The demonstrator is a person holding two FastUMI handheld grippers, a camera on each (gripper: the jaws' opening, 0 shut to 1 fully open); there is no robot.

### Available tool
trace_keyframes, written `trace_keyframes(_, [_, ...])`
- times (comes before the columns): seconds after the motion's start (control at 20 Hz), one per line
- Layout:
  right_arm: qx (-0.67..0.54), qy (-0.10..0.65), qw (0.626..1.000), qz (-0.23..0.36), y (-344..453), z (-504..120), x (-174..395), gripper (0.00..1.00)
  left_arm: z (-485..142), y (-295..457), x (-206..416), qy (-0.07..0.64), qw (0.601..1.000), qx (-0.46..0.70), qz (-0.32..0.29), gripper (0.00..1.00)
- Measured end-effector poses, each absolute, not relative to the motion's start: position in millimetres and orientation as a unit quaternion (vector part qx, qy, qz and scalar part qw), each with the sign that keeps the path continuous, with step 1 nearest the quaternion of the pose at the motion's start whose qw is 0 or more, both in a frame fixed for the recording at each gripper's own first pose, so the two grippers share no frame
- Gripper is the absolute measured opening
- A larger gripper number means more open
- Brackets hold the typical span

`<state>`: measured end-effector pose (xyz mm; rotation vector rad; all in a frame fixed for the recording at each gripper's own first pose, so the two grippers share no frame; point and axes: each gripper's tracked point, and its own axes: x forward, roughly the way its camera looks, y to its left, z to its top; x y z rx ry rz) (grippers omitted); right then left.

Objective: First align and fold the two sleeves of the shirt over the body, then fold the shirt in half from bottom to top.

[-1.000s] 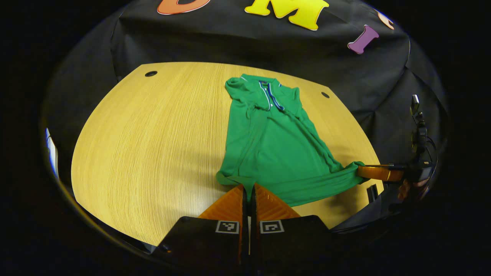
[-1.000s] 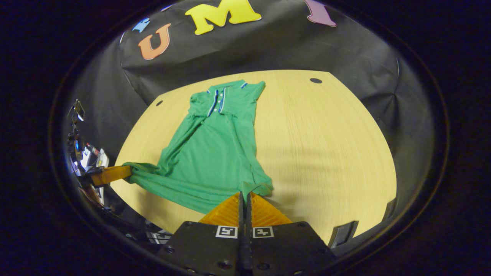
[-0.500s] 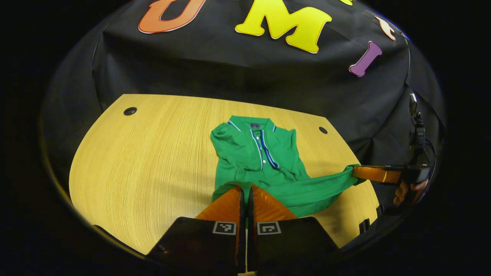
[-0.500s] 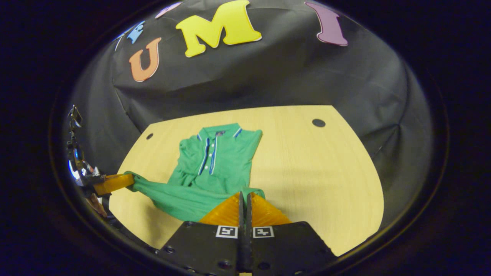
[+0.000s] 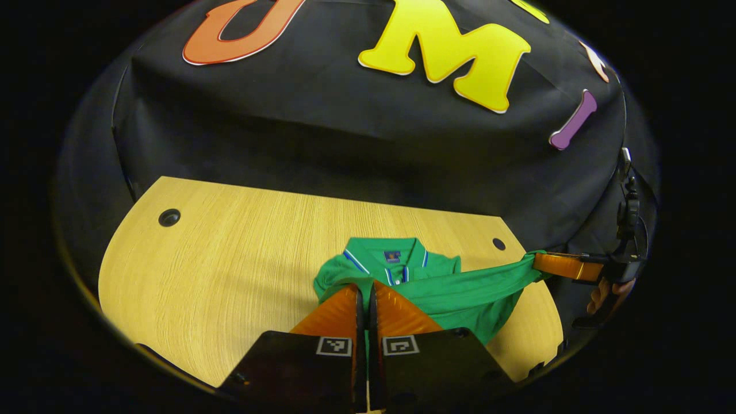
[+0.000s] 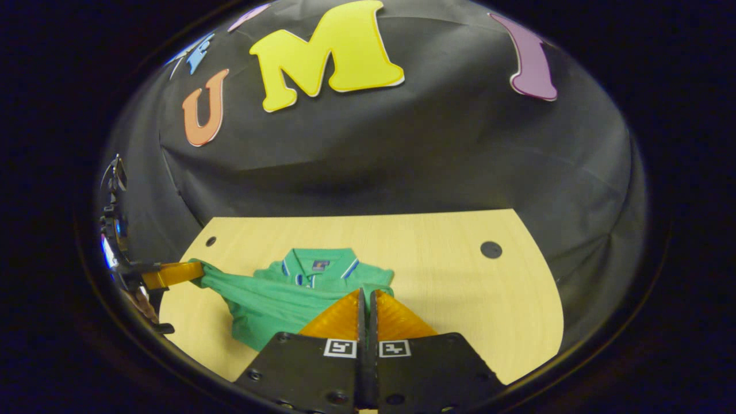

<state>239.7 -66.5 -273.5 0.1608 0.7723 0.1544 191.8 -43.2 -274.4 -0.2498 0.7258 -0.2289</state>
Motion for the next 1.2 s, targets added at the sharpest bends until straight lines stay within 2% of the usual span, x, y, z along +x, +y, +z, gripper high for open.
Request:
trace_keyframes(0.4, [0.08,0.358,0.927,0.077,-62.3,-286.4,324.3,0.0,-296.6,-37.6,275.2,0.338,0.929,-0.114,-0.095,0.07])
trace_keyframes(0.85, [0.034,0.375,0.921,0.095,-58.1,-366.8,338.9,0.0,-364.4,-22.6,289.4,0.367,0.923,-0.116,-0.035,0.11])
trace_keyframes(0.9, [0.029,0.38,0.92,0.095,-57.8,-375.0,339.0,0.02,-369.3,-20.4,290.3,0.367,0.923,-0.113,-0.03,0.12])
trace_keyframes(0.95, [0.027,0.383,0.919,0.093,-58.1,-380.2,337.2,0.02,-375.5,-16.6,291.0,0.368,0.924,-0.1,-0.019,0.18])
trace_keyframes(1.0, [0.025,0.388,0.917,0.09,-58.5,-386.0,336.5,0.07,-379.7,-12.1,290.2,0.37,0.925,-0.086,-0.011,0.2])
trace_keyframes(1.05, [0.023,0.395,0.914,0.087,-59.9,-392.0,333.3,0.08,-381.8,-13.8,286.9,0.37,0.925,-0.085,-0.011,0.67])
trace_keyframes(1.1, [0.028,0.397,0.913,0.091,-58.4,-391.9,329.2,0.15,-379.3,-11.6,283.8,0.37,0.926,-0.082,-0.006,0.78])
trace_keyframes(1.2, [0.033,0.384,0.919,0.084,-58.9,-384.7,323.1,0.57,-373.1,-7.2,275.4,0.363,0.929,-0.079,0.005,1.0])
